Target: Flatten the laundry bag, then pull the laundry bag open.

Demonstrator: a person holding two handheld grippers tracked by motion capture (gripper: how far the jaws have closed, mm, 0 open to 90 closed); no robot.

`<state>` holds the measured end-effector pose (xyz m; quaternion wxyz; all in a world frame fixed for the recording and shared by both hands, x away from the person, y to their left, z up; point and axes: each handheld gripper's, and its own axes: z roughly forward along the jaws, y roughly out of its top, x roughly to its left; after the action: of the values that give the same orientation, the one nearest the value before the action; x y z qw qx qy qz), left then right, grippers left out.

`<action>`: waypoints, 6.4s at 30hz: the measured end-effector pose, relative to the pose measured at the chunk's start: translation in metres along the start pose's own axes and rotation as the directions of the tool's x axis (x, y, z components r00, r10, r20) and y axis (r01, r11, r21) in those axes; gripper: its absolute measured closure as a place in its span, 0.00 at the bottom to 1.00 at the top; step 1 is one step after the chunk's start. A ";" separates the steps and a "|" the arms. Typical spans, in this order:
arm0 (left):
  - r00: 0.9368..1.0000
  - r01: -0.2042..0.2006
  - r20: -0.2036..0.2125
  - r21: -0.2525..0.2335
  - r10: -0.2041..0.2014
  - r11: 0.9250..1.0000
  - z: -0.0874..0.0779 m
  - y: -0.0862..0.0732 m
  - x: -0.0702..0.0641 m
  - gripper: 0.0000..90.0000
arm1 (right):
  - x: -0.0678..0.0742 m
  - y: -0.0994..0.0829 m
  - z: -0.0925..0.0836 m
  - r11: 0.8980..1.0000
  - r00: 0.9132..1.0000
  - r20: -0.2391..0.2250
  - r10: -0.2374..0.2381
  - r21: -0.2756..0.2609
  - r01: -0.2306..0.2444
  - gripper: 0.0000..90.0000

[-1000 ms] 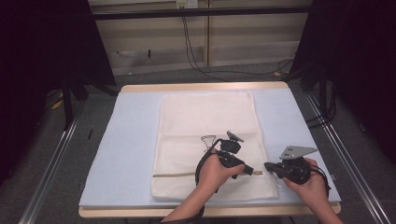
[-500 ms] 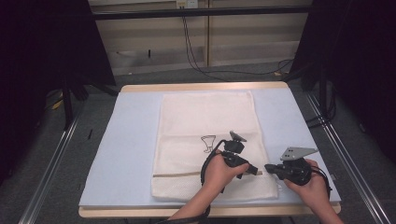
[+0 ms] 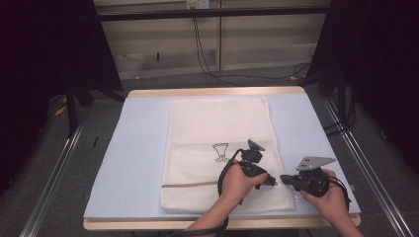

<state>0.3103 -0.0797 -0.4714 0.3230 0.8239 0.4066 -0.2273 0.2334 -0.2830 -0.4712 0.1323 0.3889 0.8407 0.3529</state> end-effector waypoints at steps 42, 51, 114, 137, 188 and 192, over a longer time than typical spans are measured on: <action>0.993 0.109 0.044 0.037 -0.110 0.993 -0.002 0.004 0.008 0.97 | -0.001 -0.001 0.004 0.999 1.000 -0.015 -0.025 0.020 0.026 1.00; 0.989 0.139 0.053 0.024 -0.140 0.990 -0.008 0.001 0.010 0.97 | -0.001 0.000 0.005 0.999 0.999 -0.019 -0.028 0.028 0.028 1.00; 0.989 0.149 0.004 0.028 -0.150 0.988 -0.042 -0.010 0.027 0.97 | -0.004 -0.002 0.005 1.000 0.999 -0.039 -0.004 0.013 0.005 1.00; 0.987 0.162 0.021 0.020 -0.162 0.987 -0.057 -0.015 0.038 0.97 | -0.003 -0.001 0.005 1.000 0.999 -0.034 0.005 0.025 -0.004 1.00; 0.984 0.180 0.010 -0.011 -0.180 0.984 -0.077 -0.025 0.049 0.97 | -0.004 0.000 0.005 1.000 0.999 -0.036 0.003 0.030 -0.002 1.00; 0.986 0.169 0.000 -0.004 -0.169 0.986 -0.079 -0.026 0.049 0.97 | -0.004 0.000 0.005 0.999 0.999 -0.035 0.002 0.033 -0.001 1.00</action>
<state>0.3256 0.0149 -0.4576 0.3040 0.7857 0.4755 -0.2532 0.2391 -0.2835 -0.4750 0.1107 0.3855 0.8482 0.3460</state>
